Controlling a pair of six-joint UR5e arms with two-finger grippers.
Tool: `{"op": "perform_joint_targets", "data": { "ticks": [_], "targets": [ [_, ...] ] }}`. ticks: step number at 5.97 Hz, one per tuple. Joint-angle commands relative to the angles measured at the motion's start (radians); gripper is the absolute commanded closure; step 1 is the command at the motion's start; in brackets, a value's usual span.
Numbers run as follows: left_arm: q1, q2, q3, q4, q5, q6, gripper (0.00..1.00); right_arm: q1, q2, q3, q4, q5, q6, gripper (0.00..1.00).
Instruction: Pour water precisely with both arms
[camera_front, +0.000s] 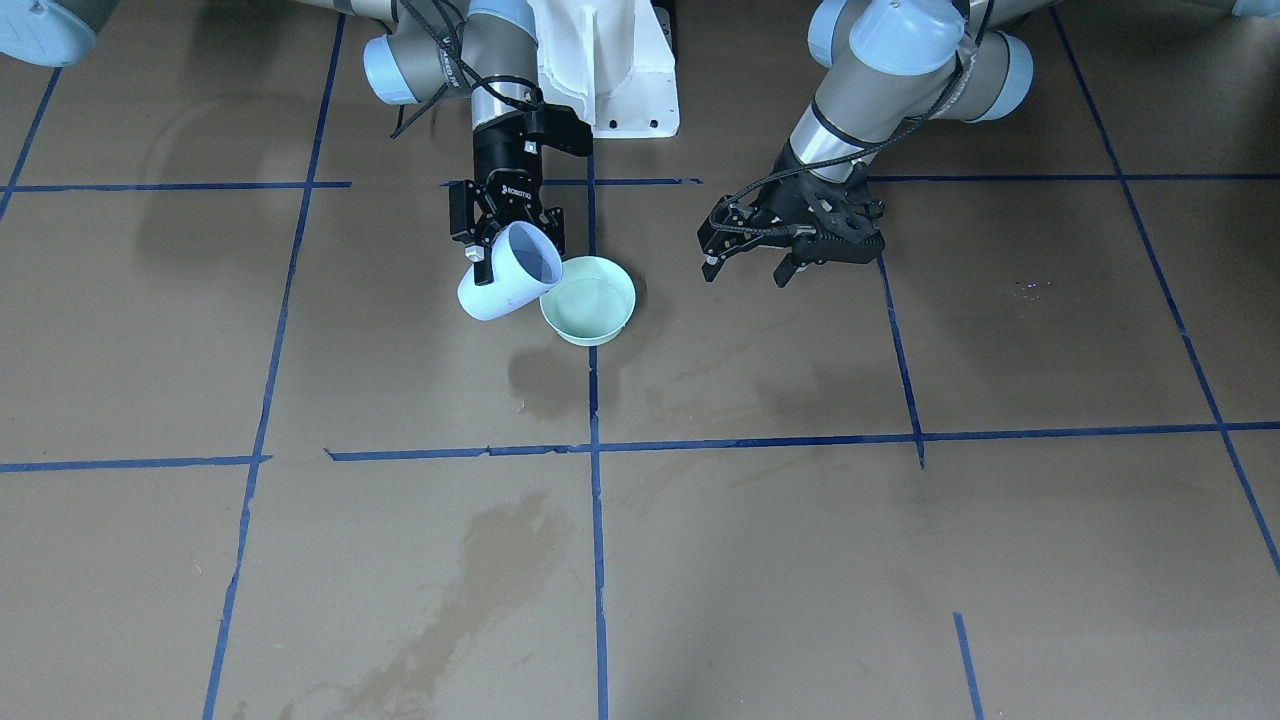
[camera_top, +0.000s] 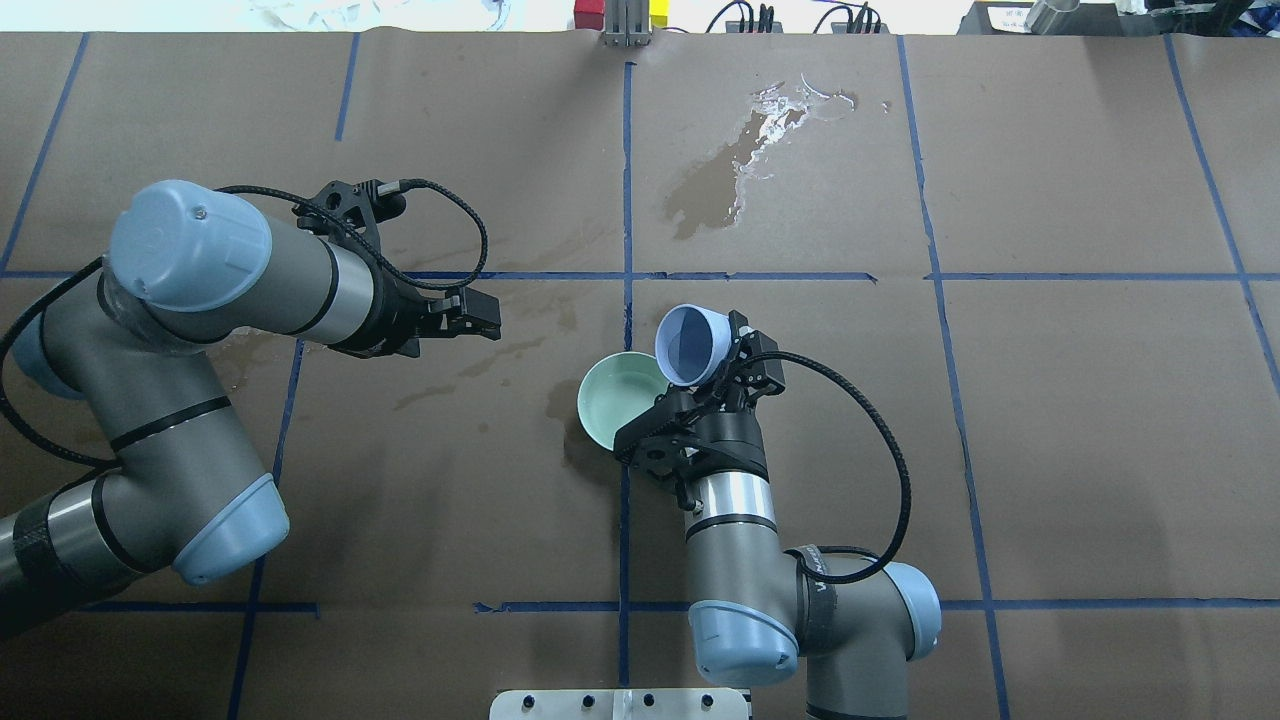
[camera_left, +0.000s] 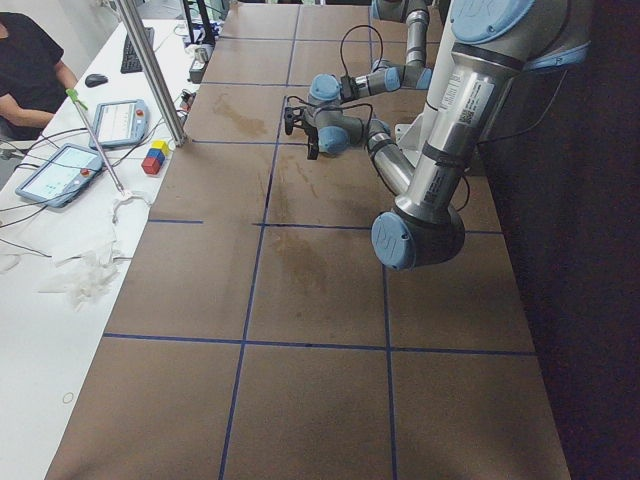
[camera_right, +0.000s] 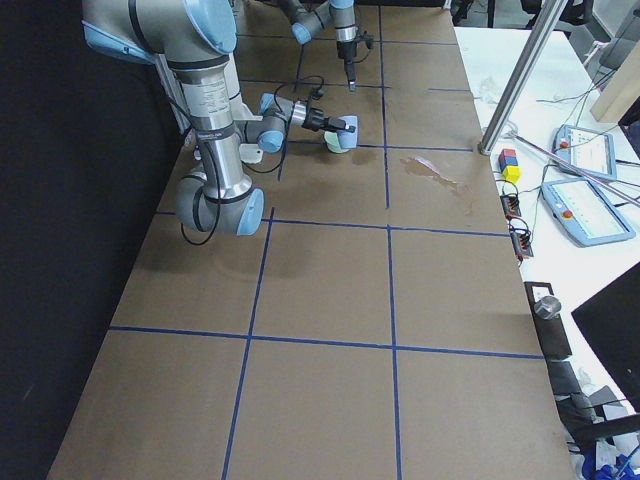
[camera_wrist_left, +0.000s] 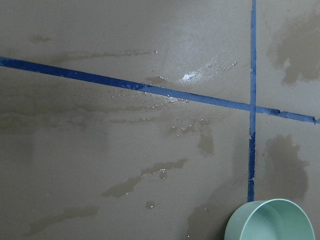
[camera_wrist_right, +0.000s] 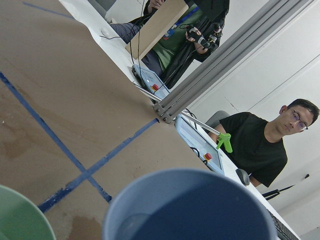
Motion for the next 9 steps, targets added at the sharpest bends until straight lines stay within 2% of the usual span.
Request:
{"op": "perform_joint_targets", "data": {
  "ticks": [1,4,9],
  "targets": [
    [0.000,0.000,-0.006,0.000,0.000,0.000,0.00,0.001,0.001,0.003,-0.137,-0.026,-0.042,0.85],
    [0.000,0.005,-0.014,0.002,0.000,-0.003,0.00,0.001,0.001,0.007,-0.164,-0.075,-0.220,0.86],
    [0.000,0.005,-0.014,0.002,0.000,-0.020,0.00,-0.015,0.004,0.003,-0.167,-0.112,-0.277,0.86]
  ]
}}
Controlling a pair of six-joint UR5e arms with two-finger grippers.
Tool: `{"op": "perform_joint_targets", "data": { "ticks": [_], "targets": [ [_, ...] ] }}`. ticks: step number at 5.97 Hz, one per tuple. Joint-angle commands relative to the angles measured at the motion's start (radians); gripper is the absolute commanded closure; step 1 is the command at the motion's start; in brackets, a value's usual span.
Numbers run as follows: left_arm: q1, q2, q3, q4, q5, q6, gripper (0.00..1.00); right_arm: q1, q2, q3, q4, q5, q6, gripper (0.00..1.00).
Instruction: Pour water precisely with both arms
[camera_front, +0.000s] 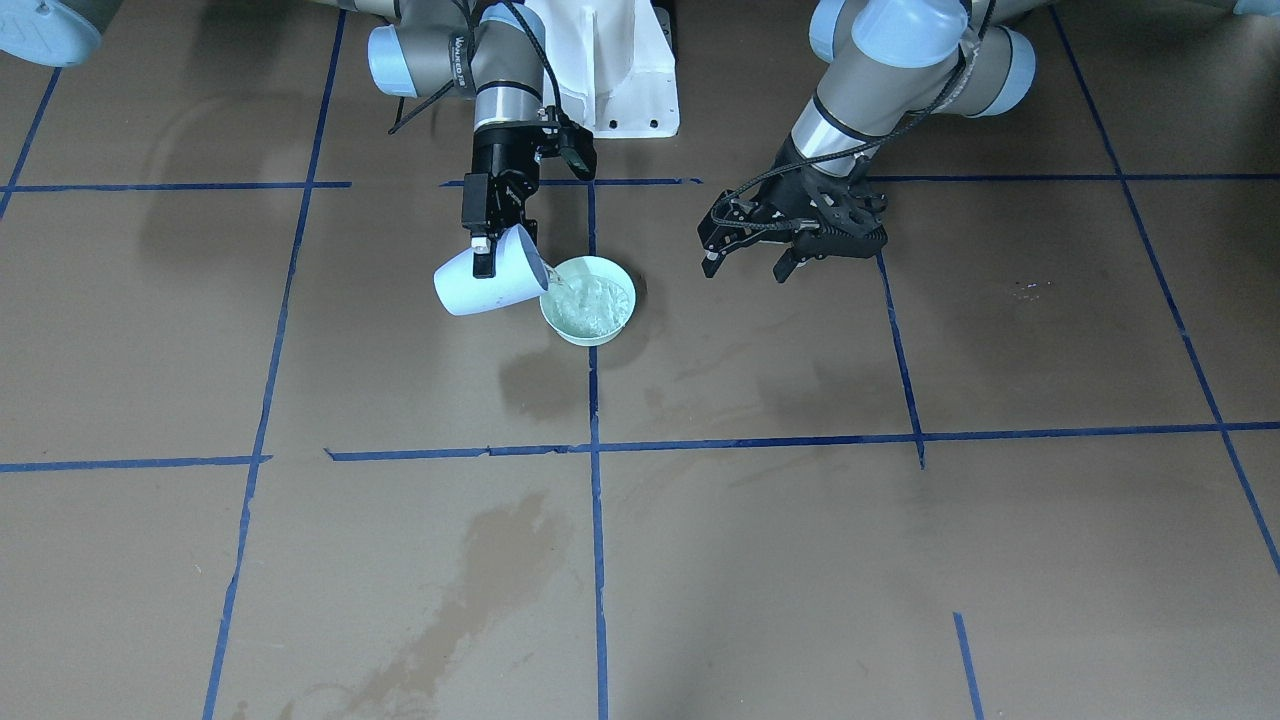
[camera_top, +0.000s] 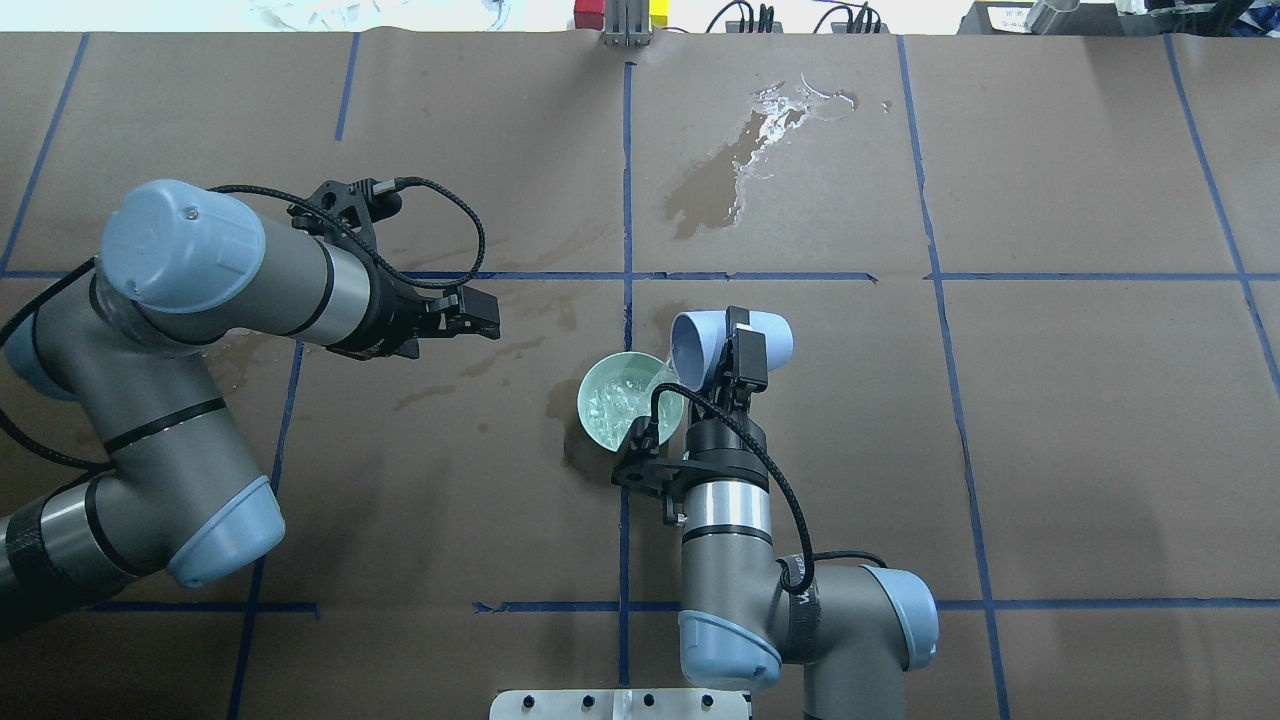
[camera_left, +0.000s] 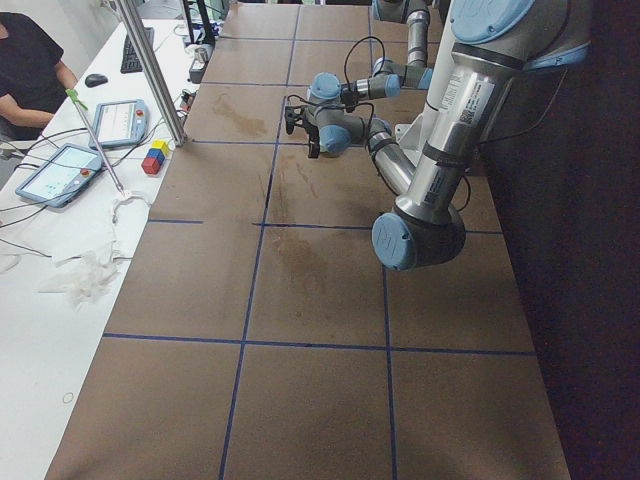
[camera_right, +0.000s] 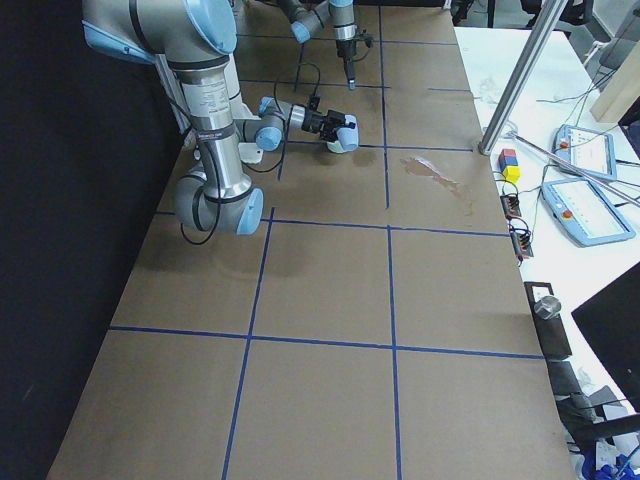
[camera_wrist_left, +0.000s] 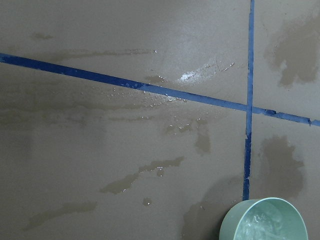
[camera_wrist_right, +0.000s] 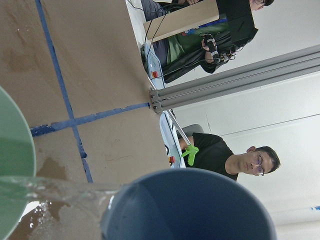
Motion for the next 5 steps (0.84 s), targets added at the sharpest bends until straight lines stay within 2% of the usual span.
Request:
{"op": "perform_joint_targets", "data": {
  "ticks": [1,3,5],
  "targets": [
    [0.000,0.000,0.000,0.000,0.000,0.000,0.00,-0.004,0.000,-0.001,0.000,-0.007,-0.010,0.86],
    [0.000,0.000,0.000,0.000,0.000,0.000,0.00,-0.006,0.000,-0.003,0.000,-0.023,-0.038,0.86],
    [0.000,0.000,0.000,0.000,0.002,-0.002,0.00,-0.012,0.006,0.016,0.018,-0.023,0.030,0.86]
  ]
}}
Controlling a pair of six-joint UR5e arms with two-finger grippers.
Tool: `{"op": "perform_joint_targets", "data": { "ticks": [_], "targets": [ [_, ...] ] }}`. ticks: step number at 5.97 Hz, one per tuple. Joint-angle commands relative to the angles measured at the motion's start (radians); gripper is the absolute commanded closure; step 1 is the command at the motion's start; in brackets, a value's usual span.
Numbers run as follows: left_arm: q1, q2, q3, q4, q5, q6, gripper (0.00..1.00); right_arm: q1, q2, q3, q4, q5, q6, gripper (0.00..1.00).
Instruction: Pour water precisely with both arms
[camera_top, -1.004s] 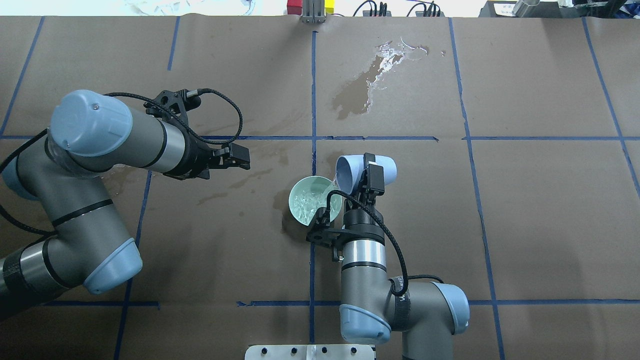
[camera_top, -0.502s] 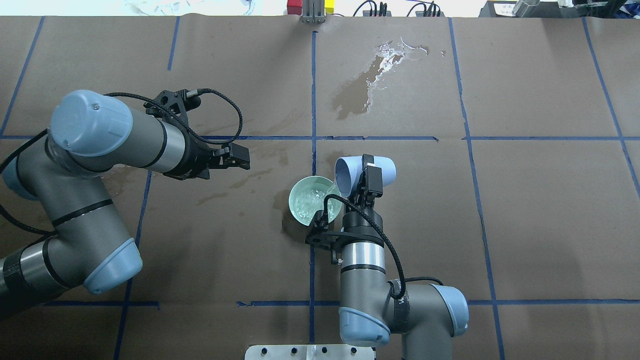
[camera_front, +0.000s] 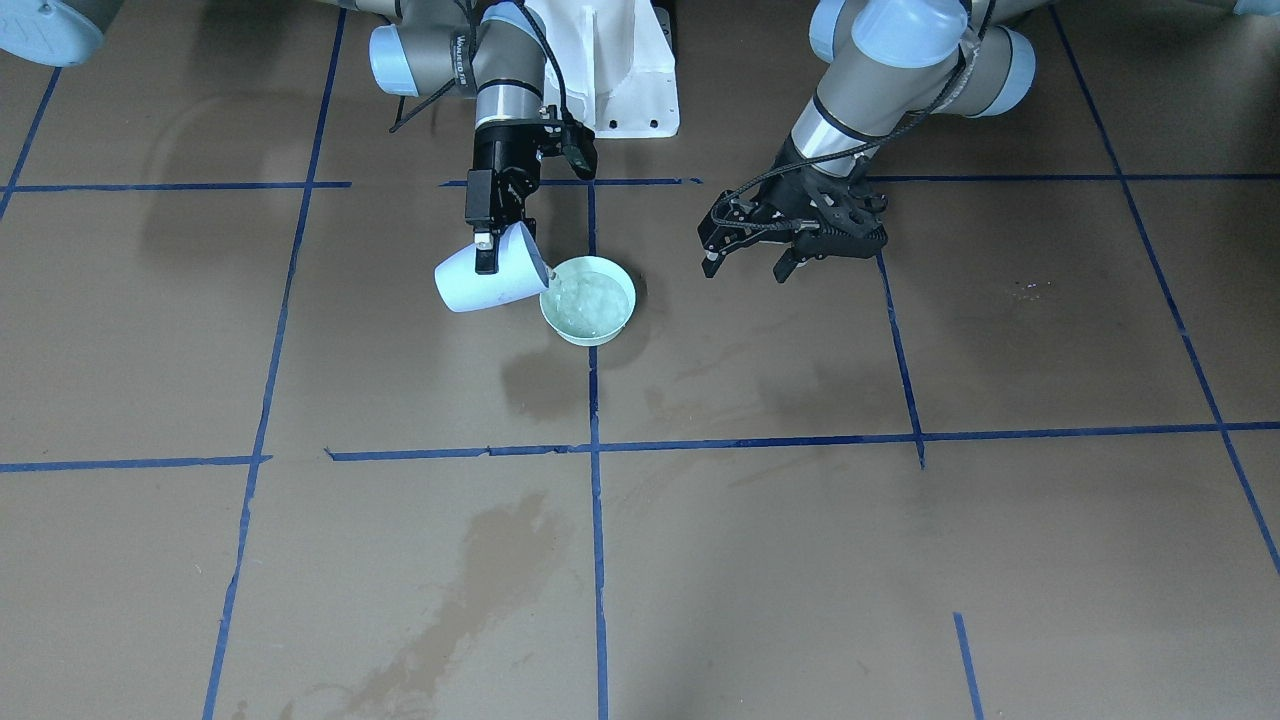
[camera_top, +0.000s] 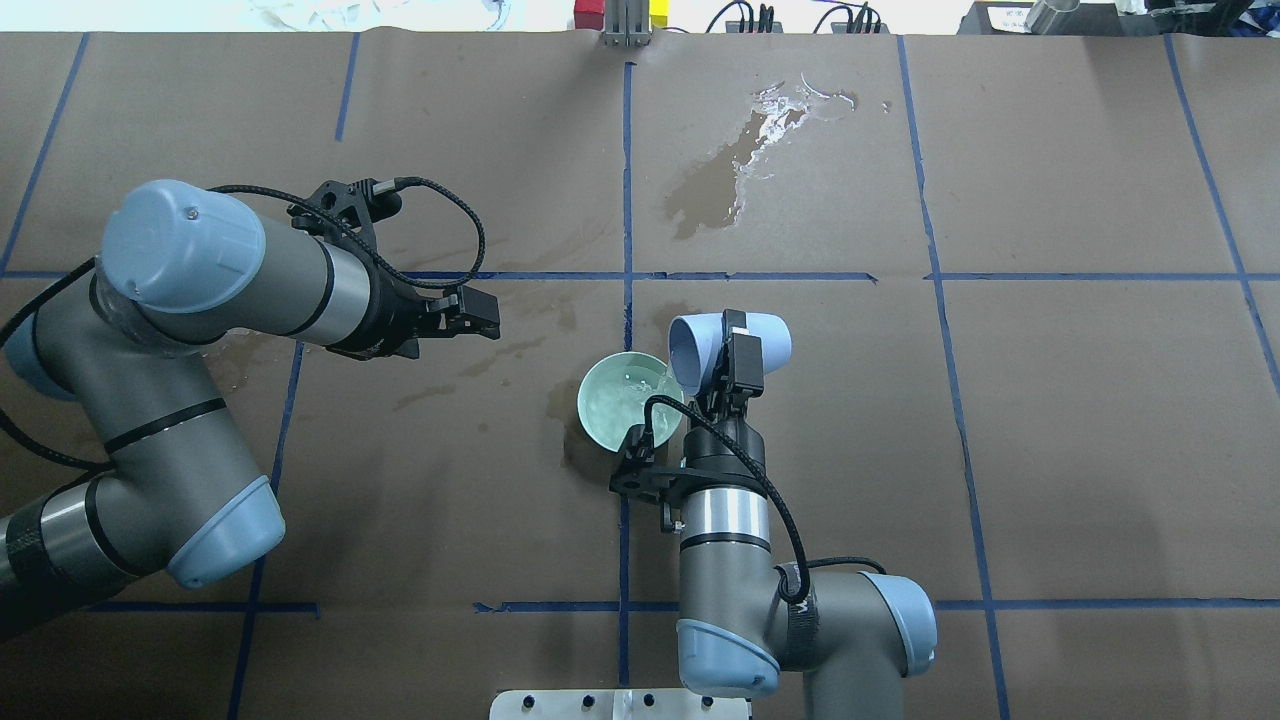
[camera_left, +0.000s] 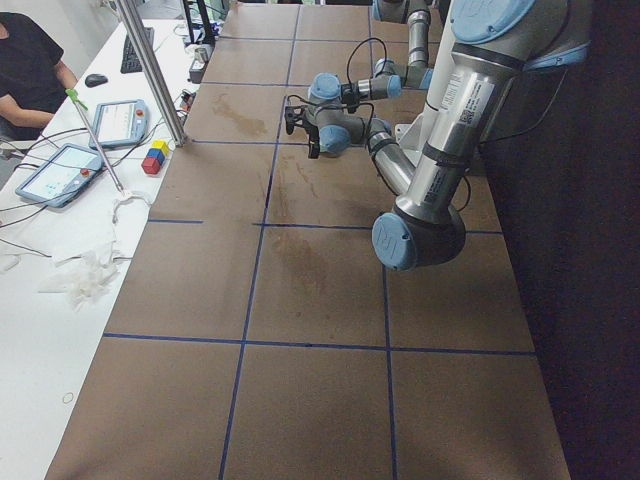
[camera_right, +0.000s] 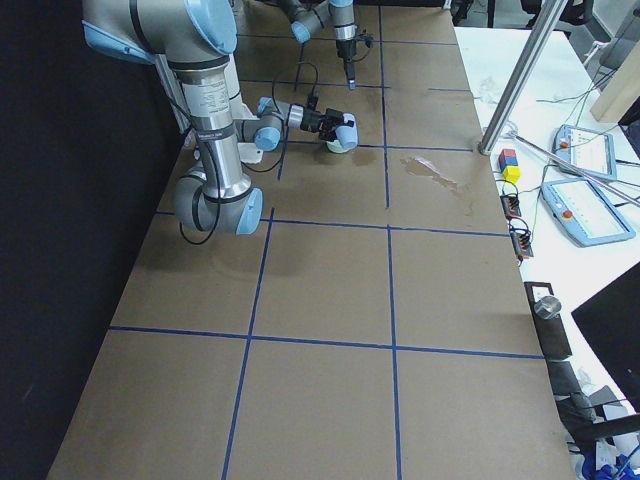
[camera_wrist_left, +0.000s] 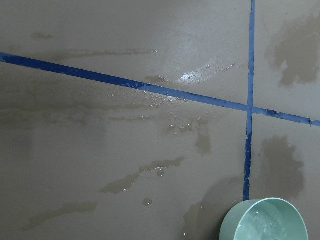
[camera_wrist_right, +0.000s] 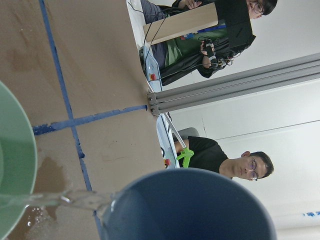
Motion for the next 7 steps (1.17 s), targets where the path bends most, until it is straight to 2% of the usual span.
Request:
{"op": "perform_joint_targets", "data": {
  "ticks": [1,2,3,4,5,7],
  "targets": [
    [0.000,0.000,0.000,0.000,0.001,0.000,0.00,-0.002,0.004,0.011,0.008,0.011,0.156,0.86],
    [0.000,0.000,-0.002,0.000,0.003,0.000,0.00,-0.001,0.004,0.016,0.010,0.030,0.241,0.86],
    [0.000,-0.002,-0.002,-0.002,0.003,0.000,0.00,-0.001,0.004,0.022,0.081,0.078,0.331,0.85],
    [0.001,-0.002,-0.002,-0.002,0.003,0.000,0.00,0.009,-0.016,0.028,0.200,0.102,0.372,0.85],
    [0.002,-0.002,-0.002,-0.003,0.003,0.000,0.00,0.013,-0.063,0.052,0.296,0.134,0.457,0.86],
    [0.005,-0.002,-0.005,-0.003,0.004,0.000,0.00,0.030,-0.244,0.149,0.402,0.139,0.688,0.86]
  ]
}}
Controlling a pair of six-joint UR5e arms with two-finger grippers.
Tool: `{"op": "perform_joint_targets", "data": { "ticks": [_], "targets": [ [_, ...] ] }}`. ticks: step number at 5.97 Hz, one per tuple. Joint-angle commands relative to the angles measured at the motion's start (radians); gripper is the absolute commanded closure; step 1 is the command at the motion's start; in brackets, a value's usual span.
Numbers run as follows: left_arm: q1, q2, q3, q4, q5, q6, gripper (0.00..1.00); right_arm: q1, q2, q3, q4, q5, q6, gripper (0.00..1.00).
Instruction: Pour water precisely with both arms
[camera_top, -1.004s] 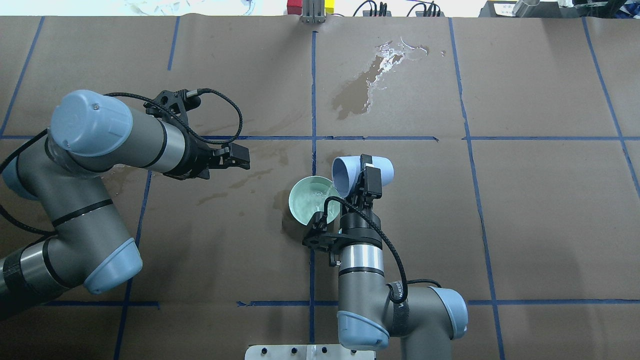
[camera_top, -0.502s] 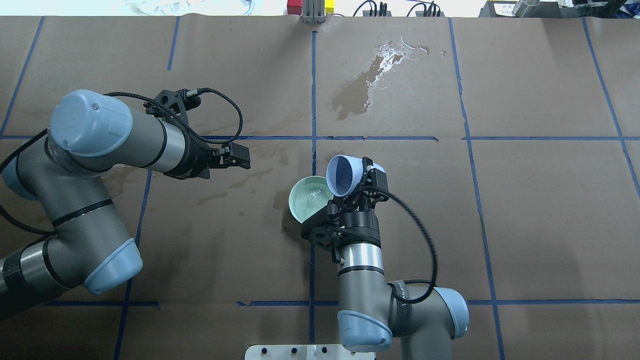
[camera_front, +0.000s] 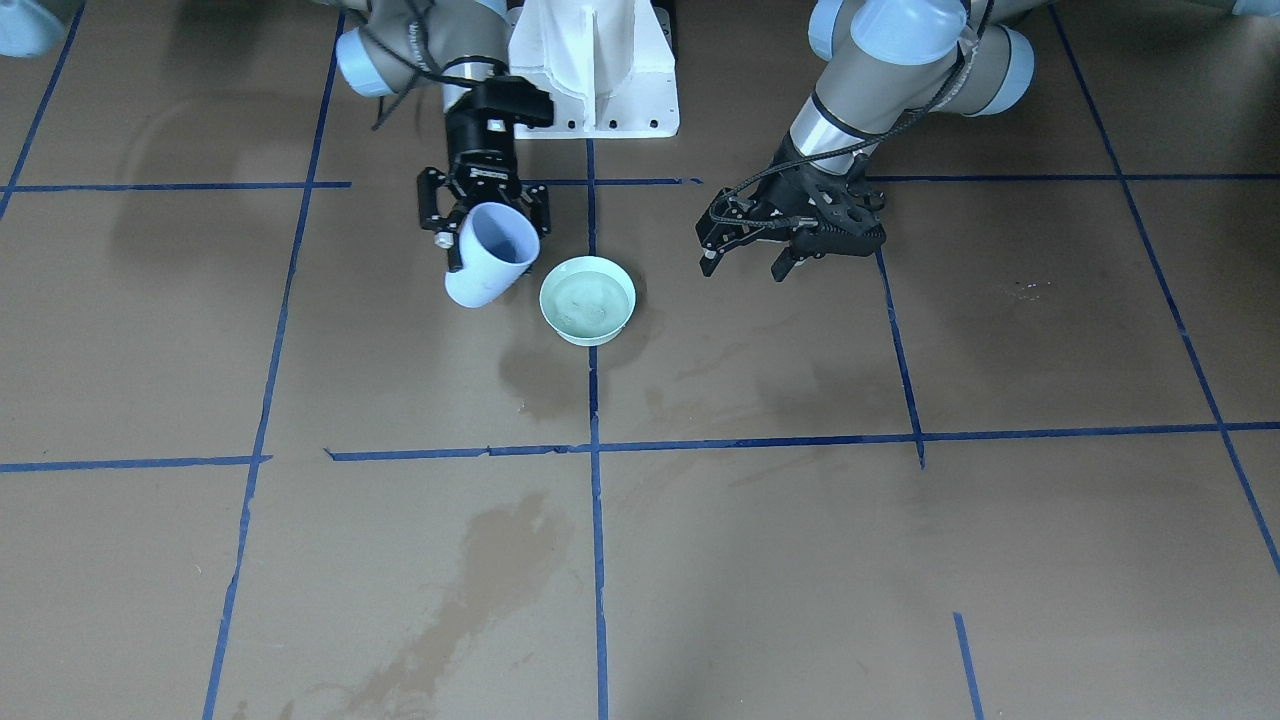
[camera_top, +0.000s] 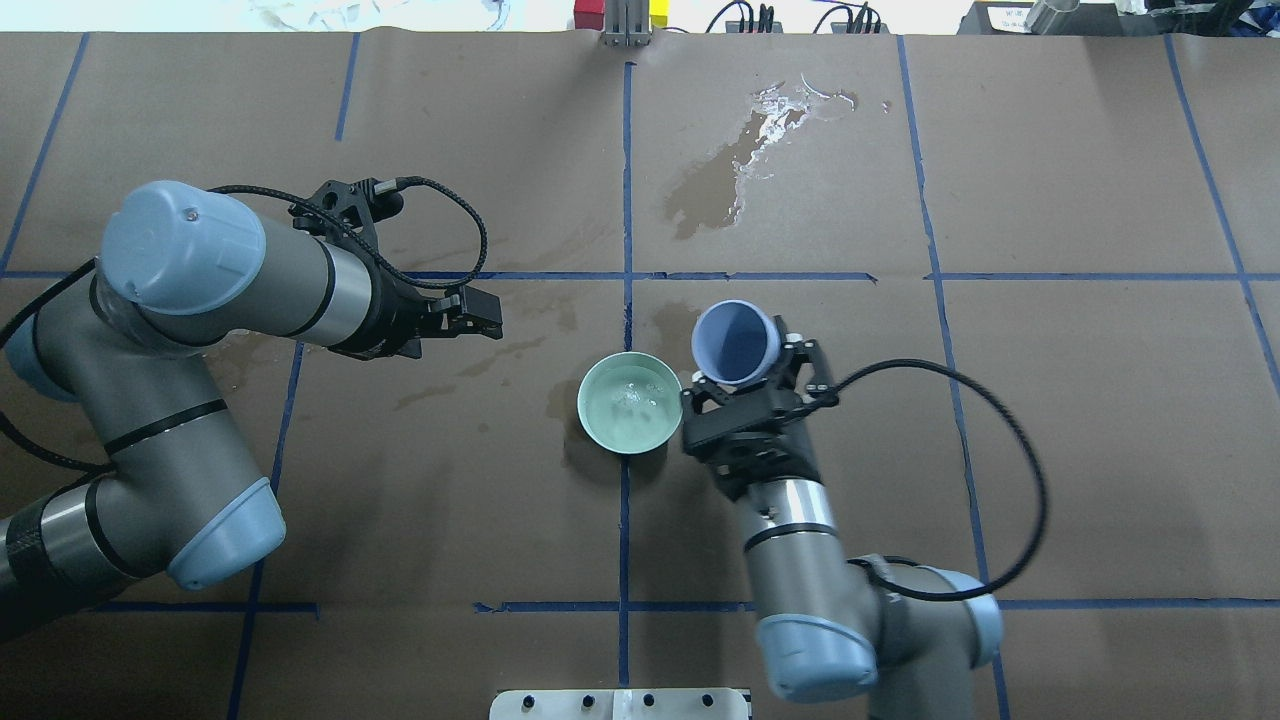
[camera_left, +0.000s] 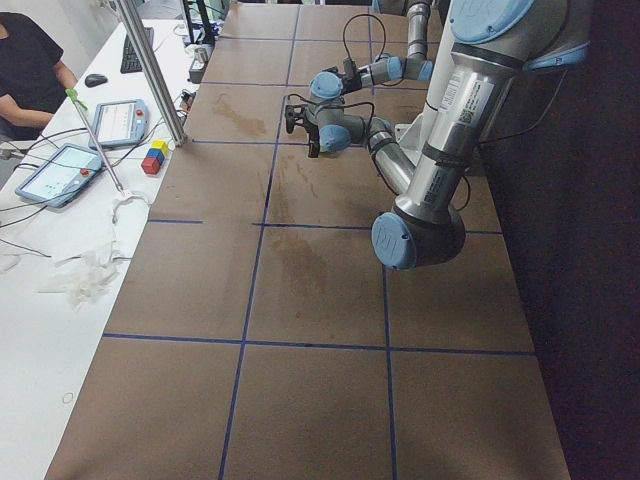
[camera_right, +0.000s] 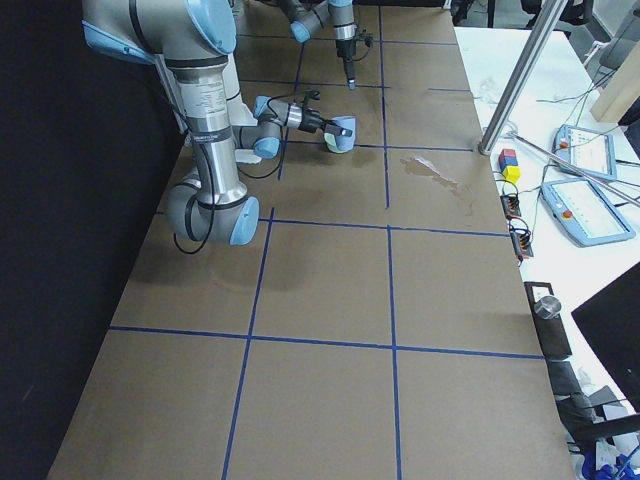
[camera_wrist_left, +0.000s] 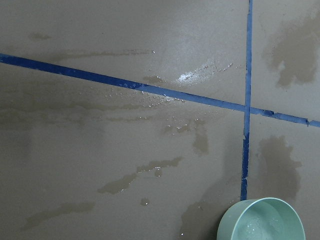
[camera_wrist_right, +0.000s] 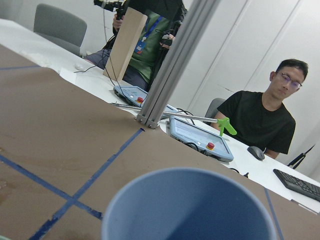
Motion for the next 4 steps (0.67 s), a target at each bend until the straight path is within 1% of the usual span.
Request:
{"op": "perform_joint_targets", "data": {
  "ticks": [1,2,3,4],
  "targets": [
    [0.006,-0.002,0.002,0.001,-0.001,0.000,0.00,0.021,-0.214,0.083,0.198,0.022,0.174,0.86],
    [0.010,-0.006,0.007,0.001,0.000,0.002,0.00,0.037,-0.367,0.089,0.357,0.043,0.185,0.85],
    [0.010,-0.008,0.007,0.001,0.000,0.002,0.00,0.062,-0.492,0.088,0.466,0.071,0.272,0.86],
    [0.010,-0.008,0.007,0.001,0.000,0.002,0.00,0.118,-0.627,0.088,0.560,0.143,0.309,0.85]
  ]
}}
